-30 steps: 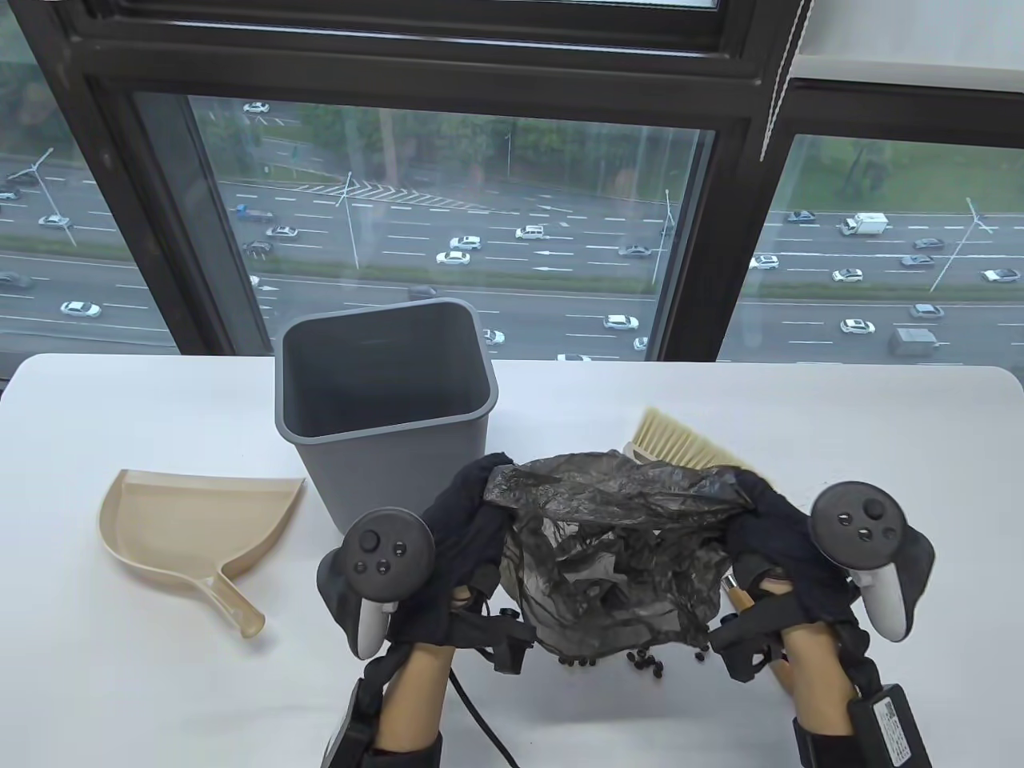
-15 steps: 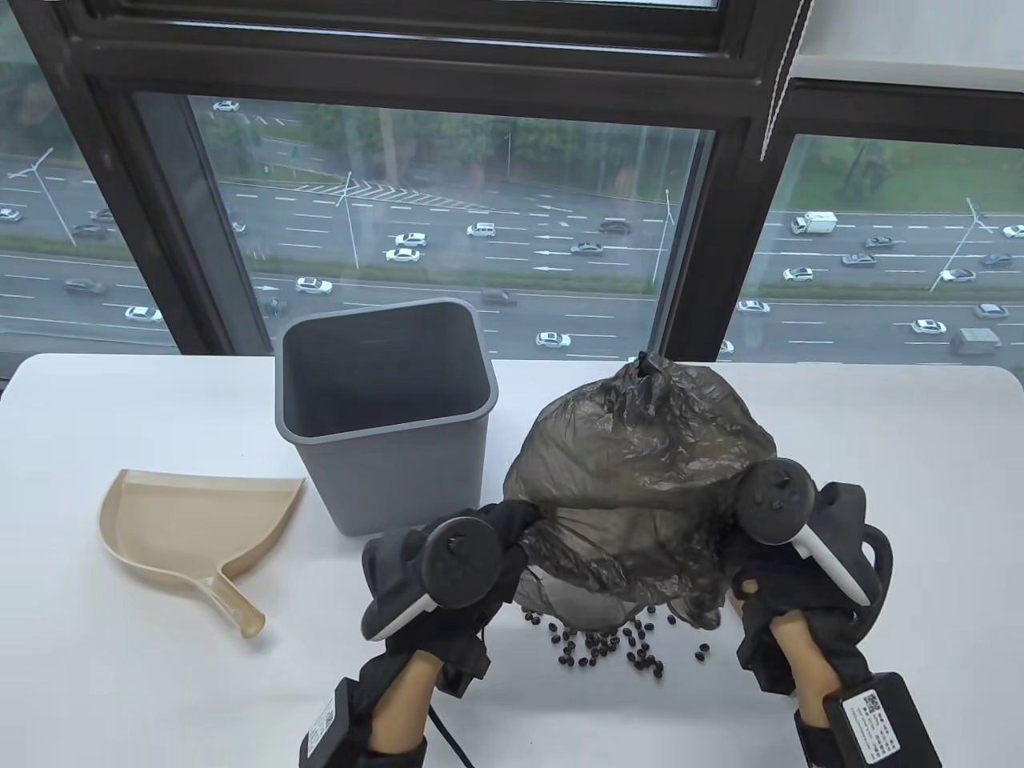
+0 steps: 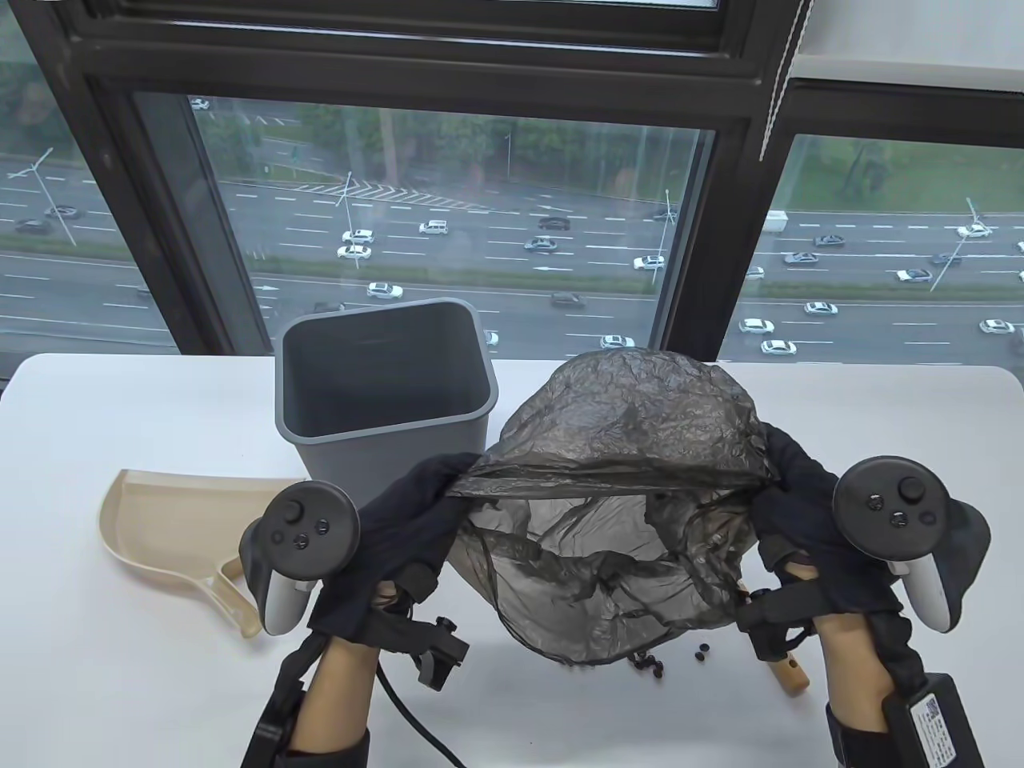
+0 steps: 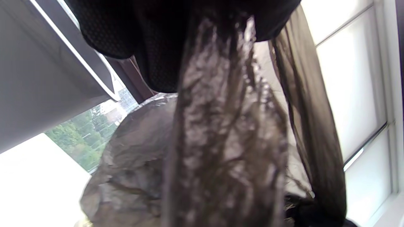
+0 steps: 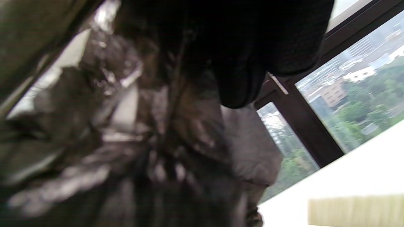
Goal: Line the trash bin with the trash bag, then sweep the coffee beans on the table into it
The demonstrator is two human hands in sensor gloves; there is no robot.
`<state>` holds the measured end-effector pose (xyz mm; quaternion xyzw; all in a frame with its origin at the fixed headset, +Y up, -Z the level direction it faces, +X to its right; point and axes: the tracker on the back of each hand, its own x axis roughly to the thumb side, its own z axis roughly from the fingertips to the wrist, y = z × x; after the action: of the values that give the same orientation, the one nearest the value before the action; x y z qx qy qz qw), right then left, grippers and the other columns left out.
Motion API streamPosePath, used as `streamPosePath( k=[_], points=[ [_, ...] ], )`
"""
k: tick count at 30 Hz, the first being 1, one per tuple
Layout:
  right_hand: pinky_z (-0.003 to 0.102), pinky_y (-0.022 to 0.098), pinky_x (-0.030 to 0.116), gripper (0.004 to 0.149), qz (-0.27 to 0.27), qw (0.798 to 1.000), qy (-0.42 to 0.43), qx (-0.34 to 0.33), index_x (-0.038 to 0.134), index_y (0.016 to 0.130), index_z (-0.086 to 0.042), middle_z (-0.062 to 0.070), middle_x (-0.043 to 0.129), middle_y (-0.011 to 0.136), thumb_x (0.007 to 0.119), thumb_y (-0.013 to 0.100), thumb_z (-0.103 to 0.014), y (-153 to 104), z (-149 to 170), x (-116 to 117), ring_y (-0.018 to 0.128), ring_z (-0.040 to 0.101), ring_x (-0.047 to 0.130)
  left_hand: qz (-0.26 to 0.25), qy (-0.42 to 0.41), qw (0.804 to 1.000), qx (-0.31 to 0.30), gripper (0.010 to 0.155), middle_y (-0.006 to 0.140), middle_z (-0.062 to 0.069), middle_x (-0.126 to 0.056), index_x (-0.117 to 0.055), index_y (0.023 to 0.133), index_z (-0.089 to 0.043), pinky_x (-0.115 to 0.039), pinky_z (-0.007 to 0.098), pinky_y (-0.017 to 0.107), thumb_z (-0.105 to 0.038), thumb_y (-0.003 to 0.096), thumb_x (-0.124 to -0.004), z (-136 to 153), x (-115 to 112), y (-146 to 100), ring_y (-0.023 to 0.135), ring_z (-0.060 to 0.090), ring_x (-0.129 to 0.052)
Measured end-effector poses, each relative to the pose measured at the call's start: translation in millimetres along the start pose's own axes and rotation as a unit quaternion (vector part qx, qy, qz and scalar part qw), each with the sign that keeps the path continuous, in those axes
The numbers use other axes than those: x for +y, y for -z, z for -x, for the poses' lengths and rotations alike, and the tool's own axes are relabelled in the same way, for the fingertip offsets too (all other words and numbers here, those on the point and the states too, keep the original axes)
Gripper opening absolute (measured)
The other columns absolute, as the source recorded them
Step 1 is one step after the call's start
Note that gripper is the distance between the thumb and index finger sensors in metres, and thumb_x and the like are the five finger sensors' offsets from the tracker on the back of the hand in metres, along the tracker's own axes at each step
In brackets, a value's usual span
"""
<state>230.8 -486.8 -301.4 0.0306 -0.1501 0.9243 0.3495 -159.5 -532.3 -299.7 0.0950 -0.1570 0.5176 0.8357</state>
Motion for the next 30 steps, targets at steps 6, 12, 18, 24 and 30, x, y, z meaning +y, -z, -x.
streamPosePath(
  k=[6, 12, 18, 24, 30],
  points=[
    [0.048, 0.056, 0.079, 0.044, 0.000, 0.996, 0.065, -0.063, 0.069, 0.096, -0.021, 0.008, 0.091, 0.084, 0.068, 0.054, -0.030, 20.0, -40.4, 0.7, 0.070, 0.030, 0.097, -0.050, -0.053, 0.997, -0.025, 0.042, 0.097, -0.001, -0.092, -0.071, 0.099, -0.031, -0.077, 0.052, 0.065, -0.044, 0.0599, -0.067, -17.1, 39.7, 3.5, 0.083, 0.026, -0.100],
    [0.048, 0.057, 0.079, 0.043, -0.011, 0.989, 0.099, -0.106, 0.069, 0.096, -0.022, 0.007, 0.091, 0.085, 0.068, 0.054, -0.031, 51.2, -90.0, 18.7, 0.071, 0.029, 0.097, -0.125, -0.089, 0.987, -0.039, 0.042, 0.103, -0.001, -0.087, -0.069, 0.101, -0.033, -0.077, 0.052, 0.065, -0.043, 0.0603, -0.067, -29.8, 100.8, 2.8, 0.083, 0.025, -0.099],
    [0.047, 0.058, 0.079, 0.043, -0.031, 0.984, 0.108, -0.141, 0.069, 0.096, -0.024, 0.006, 0.090, 0.086, 0.067, 0.053, -0.031, 76.0, -131.2, 70.5, 0.073, 0.029, 0.096, -0.174, -0.010, 0.983, -0.054, 0.042, 0.107, -0.003, -0.083, -0.068, 0.101, -0.036, -0.077, 0.053, 0.065, -0.044, 0.0602, -0.066, -37.3, 151.7, 11.6, 0.089, 0.025, -0.096],
    [0.048, 0.057, 0.079, 0.044, -0.107, 0.981, 0.132, -0.092, 0.069, 0.096, -0.022, 0.007, 0.091, 0.085, 0.068, 0.053, -0.032, 101.7, -131.9, 126.1, 0.072, 0.030, 0.097, -0.167, 0.044, 0.984, 0.039, 0.042, 0.104, -0.002, -0.086, -0.069, 0.101, -0.035, -0.078, 0.052, 0.064, -0.044, 0.0601, -0.067, -14.6, 171.3, 30.3, 0.086, 0.026, -0.098],
    [0.048, 0.053, 0.080, 0.046, -0.164, 0.983, 0.076, -0.042, 0.071, 0.094, -0.019, 0.009, 0.093, 0.082, 0.069, 0.053, -0.038, 122.8, -111.6, 166.9, 0.067, 0.031, 0.099, -0.123, -0.029, 0.981, 0.148, 0.042, 0.100, 0.002, -0.089, -0.070, 0.101, -0.030, -0.081, 0.050, 0.061, -0.041, 0.0605, -0.068, 27.8, 175.9, 63.3, 0.079, 0.025, -0.102]
  ],
)
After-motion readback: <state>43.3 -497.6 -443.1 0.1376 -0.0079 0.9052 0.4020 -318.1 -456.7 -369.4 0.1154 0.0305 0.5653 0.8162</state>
